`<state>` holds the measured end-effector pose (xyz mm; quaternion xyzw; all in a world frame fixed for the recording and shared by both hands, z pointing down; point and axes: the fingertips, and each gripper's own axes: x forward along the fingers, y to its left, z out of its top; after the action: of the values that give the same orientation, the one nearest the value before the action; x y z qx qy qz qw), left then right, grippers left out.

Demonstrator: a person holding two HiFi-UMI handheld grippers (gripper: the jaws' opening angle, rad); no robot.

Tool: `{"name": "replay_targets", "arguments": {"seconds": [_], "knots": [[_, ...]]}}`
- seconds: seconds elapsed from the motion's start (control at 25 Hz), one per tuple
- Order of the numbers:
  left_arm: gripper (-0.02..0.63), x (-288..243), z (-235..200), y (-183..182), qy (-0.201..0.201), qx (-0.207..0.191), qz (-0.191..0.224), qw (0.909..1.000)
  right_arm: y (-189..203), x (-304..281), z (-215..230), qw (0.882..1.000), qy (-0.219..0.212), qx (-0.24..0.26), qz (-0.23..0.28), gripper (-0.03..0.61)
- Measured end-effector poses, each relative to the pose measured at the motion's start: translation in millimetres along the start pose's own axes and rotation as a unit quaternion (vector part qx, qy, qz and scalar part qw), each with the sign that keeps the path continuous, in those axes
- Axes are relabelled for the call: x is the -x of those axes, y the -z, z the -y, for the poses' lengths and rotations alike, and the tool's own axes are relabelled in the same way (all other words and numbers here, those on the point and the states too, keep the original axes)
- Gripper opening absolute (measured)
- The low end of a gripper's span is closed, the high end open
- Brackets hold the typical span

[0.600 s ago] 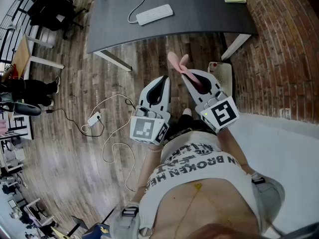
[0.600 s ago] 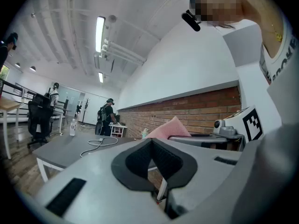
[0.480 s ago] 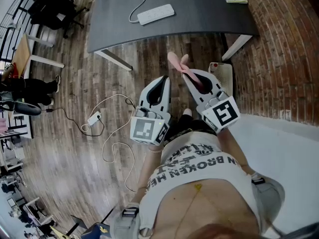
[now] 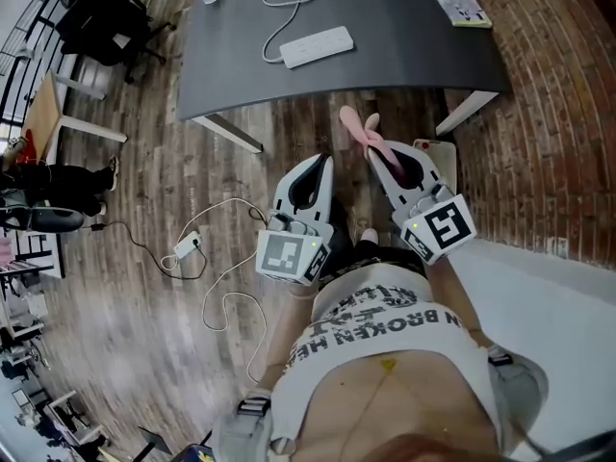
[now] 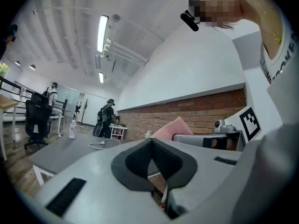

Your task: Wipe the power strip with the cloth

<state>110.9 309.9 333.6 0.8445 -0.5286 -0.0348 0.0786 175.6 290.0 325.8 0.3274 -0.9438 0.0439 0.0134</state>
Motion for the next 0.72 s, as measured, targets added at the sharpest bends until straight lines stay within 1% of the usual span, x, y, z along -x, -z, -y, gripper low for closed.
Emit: {"name": "replay_targets", "arguments": {"seconds": [0.12,0.36,0.56,0.72], "knots": [[0.006,-25.7,-21.9,-0.3,0.032,0.009,-0.002,0.9994,-0.8,-31.0,12.3,1.000,0.015,0.008,-0.005,0.017],[0.006,-69.9,-71.6,-10.4,0.093,0.008,-0.005,0.9956,-8.3,-98.1,34.8,0.999,0.039,0.027,-0.006,0.017],[0.005,-91.4,-113.9,-17.6,0.120,0.008,-0.016,0.9926,-11.7,-149.2,45.1,0.998,0.051,0.023,-0.008,0.017],[0.005,-97.5,-142.2,-14.9,0.121,0.011,-0.023,0.9923,-2.7,-178.7,48.9,0.997,0.061,0.033,-0.023,0.017]]}}
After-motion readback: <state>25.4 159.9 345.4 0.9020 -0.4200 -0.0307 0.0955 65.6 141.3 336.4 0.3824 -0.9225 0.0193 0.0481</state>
